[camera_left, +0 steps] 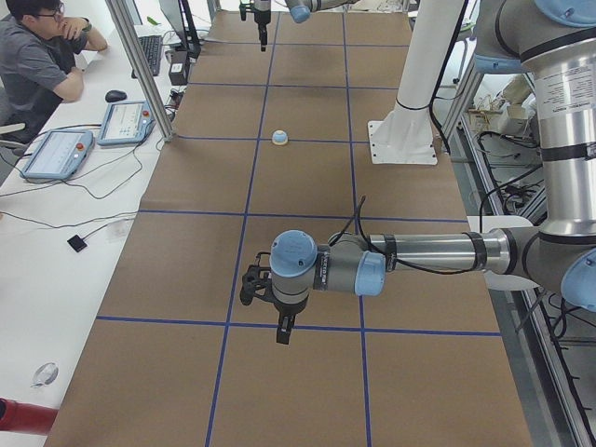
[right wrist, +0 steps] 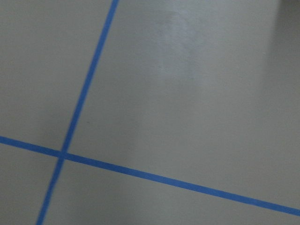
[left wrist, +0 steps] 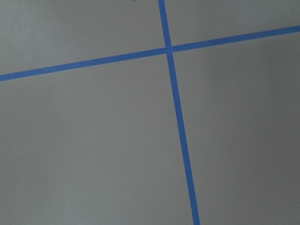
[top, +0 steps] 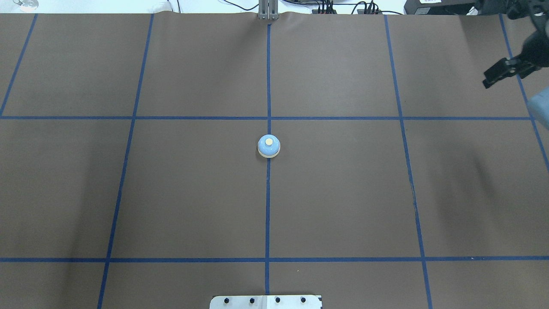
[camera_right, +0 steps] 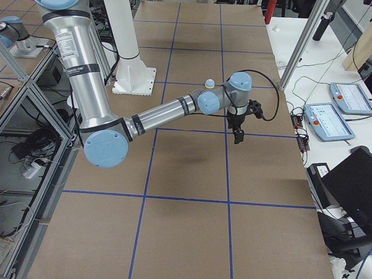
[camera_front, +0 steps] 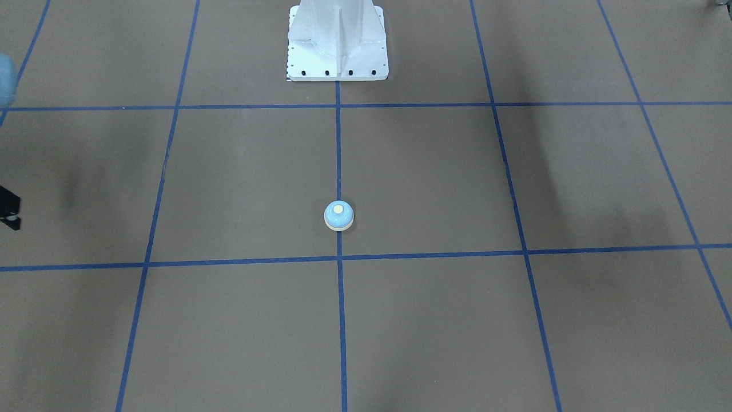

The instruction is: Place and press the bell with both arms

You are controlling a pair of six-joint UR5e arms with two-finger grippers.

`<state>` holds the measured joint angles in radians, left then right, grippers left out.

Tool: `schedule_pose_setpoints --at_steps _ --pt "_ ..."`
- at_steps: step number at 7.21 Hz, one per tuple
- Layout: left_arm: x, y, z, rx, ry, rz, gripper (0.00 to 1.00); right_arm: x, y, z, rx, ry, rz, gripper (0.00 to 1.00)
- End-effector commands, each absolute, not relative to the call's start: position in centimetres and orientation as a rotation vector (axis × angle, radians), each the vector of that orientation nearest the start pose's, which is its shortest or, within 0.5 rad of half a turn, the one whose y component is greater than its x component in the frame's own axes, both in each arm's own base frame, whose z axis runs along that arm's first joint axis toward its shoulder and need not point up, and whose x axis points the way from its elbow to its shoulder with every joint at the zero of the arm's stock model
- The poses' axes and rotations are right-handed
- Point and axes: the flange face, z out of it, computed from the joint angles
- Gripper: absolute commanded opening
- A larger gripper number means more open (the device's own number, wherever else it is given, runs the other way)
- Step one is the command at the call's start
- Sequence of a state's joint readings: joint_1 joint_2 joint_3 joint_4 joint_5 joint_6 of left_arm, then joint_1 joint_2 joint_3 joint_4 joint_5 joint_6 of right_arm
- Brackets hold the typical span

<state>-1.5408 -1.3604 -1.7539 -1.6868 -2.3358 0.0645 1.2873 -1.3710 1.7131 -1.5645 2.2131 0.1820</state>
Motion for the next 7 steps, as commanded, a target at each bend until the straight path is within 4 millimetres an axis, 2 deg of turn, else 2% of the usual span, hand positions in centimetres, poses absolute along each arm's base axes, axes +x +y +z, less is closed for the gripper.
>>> schedule_pose_setpoints --at_steps 1,2,3,4,6,7 --pt "-5.2 -40.4 64.5 0.076 0.766 0.118 1.0 1.5 -51.9 57.4 0.171 -0.675 -0.234 1.0" --pt "-5.2 -39.9 65.5 0.056 0.771 0.11 1.0 4.9 -48.7 60.8 0.159 -0.666 -0.238 1.0" --pt "-5.2 -39.6 66.0 0.043 0.771 0.105 1.0 7.3 -45.5 63.8 0.121 -0.665 -0.179 1.0" --pt "-5.3 -39.4 67.2 0.031 0.774 0.099 1.0 7.8 -42.5 66.5 0.068 -0.661 -0.149 1.0" --pt "-5.5 -39.4 66.8 0.039 0.765 0.099 1.0 8.7 -41.1 67.6 0.048 -0.66 -0.117 1.0" --pt "-5.4 -39.5 66.4 0.051 0.771 0.104 1.0 8.7 -41.0 67.6 0.05 -0.66 -0.116 1.0"
